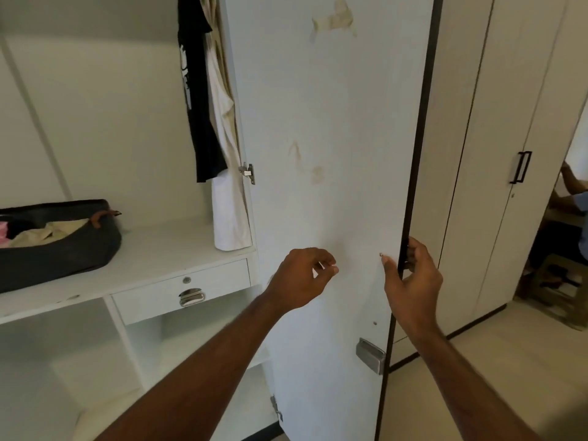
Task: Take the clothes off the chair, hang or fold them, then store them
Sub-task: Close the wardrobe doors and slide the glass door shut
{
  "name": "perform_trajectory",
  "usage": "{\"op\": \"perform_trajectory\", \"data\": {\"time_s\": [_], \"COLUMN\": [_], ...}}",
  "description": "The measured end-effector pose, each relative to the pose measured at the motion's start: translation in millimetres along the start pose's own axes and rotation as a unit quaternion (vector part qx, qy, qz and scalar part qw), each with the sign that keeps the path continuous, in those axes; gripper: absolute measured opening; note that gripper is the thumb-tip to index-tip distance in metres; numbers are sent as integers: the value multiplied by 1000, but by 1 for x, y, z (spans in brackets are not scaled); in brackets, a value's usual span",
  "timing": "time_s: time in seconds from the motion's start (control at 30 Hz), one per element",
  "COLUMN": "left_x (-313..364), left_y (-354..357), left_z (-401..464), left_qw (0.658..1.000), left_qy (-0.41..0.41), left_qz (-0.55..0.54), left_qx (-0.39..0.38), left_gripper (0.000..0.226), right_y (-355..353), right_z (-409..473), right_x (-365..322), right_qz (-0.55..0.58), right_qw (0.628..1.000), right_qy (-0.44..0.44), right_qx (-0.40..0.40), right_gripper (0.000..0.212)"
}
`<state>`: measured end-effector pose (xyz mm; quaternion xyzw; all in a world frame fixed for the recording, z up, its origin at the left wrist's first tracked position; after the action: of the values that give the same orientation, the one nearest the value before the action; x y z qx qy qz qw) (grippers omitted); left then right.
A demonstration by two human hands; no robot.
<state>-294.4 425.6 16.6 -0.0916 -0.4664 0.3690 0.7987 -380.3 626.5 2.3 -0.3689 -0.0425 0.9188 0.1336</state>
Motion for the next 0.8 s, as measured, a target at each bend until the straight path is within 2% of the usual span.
{"op": "perform_trajectory", "data": {"time_s": [0.2, 0.3, 0.4, 0.5, 0.67, 0.8], "left_x": [9, 15, 14, 8, 1, -11], "left_y": [-8, -20, -45, -87, -157, -217], "left_z": [-60, -89, -115, -146, -187, -218], "left_qw": [995, 989, 989, 987, 965, 917], "left_qy": [-24, -35, -38, -56, -69, -110], "left_qz": [-23, -20, 2, 30, 165, 278], "left_qx": [94, 140, 145, 150, 194, 265], "left_gripper": [27, 36, 58, 67, 70, 76], "right_y": [2, 12, 32, 73, 143, 204], "right_z": [-40, -69, -93, -113, -142, -161], "right_x": [-36, -58, -78, -98, -151, -203], "right_qz": [20, 28, 7, 32, 70, 69], "right_qw": [996, 984, 960, 930, 885, 851], "right_qy": [-50, -129, -236, -319, -427, -471], "right_qx": [-75, -121, -151, -178, -170, -220], "right_gripper": [47, 40, 39, 39, 43, 63]}}
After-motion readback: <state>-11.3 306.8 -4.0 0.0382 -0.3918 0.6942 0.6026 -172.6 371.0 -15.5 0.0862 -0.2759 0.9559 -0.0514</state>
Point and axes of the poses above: each hand's wrist, its own z-axis towards the middle knuckle, its own y-axis out of the palm, x = y × z, the point moved 5 cm from there along z, towards the middle knuckle, and after that the axes turned 15 degrees about -z, right-handed, at the moved point
